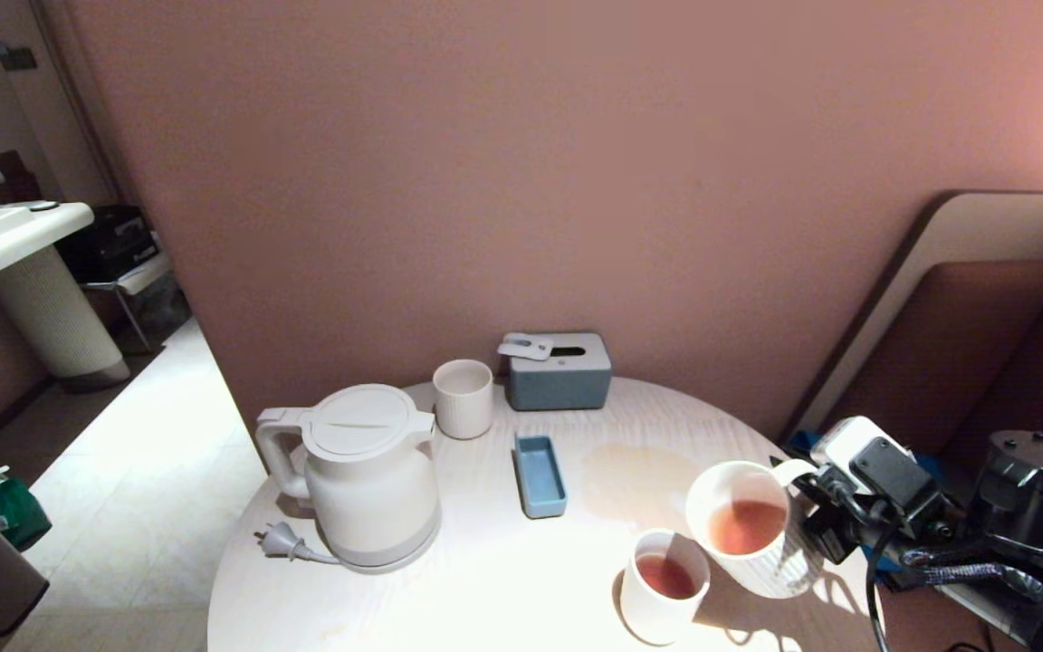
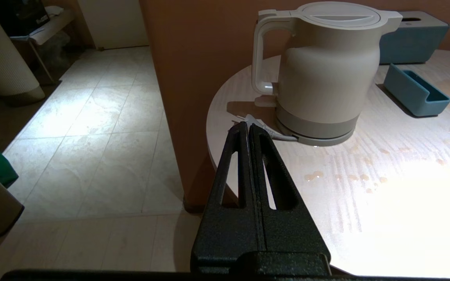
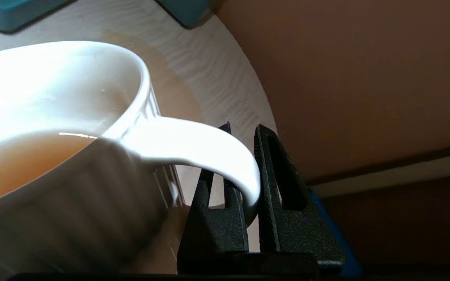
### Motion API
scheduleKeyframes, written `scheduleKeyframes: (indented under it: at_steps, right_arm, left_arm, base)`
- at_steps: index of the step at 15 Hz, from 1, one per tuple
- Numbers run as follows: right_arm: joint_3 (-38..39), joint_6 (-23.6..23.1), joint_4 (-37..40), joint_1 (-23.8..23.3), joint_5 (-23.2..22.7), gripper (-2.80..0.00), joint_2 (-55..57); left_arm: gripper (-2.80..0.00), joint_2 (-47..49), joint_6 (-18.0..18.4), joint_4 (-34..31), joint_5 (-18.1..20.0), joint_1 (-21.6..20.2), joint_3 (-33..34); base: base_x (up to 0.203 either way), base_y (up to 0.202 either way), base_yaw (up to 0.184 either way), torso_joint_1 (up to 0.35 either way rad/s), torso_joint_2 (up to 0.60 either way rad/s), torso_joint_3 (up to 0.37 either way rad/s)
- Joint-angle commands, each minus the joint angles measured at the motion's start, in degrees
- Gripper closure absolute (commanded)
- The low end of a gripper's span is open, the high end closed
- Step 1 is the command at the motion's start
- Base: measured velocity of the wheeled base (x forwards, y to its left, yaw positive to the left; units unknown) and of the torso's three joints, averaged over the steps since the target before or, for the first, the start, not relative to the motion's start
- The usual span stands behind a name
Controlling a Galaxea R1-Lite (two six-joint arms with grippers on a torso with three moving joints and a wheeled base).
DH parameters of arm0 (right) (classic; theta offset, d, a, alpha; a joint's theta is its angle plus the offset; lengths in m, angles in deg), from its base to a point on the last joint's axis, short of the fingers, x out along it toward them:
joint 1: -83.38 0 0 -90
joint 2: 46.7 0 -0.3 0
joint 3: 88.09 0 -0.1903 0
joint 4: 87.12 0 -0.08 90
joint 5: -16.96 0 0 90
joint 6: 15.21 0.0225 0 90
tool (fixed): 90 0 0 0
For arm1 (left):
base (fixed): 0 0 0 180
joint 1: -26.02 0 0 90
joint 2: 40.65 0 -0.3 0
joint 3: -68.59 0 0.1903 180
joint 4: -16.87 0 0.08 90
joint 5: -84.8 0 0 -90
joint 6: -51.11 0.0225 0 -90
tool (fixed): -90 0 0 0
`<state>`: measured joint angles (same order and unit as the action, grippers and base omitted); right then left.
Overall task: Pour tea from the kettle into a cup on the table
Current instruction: Pour water into another cup
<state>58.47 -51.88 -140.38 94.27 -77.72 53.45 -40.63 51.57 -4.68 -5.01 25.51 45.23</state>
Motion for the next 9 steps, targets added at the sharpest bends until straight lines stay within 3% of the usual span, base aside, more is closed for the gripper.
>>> scheduleKeyframes:
  at_steps: [1, 9]
  right_arm:
    - [0.14, -3.23, -0.37, 0.09, -0.13, 0.00, 0.11]
    - [-2.53, -13.44, 0.09, 2.03, -0.06, 0.00, 0.83]
  left_arm:
    - [0.00, 0.06, -0.02, 0.03, -0.01, -0.02, 0.00]
    - [0.00, -0.01, -0.02, 0.03, -0.01, -0.02, 0.00]
  base:
    - [0.000, 0.000, 0.000, 0.000, 0.00, 0.000]
    - [0.000, 0.000, 0.000, 0.000, 0.00, 0.000]
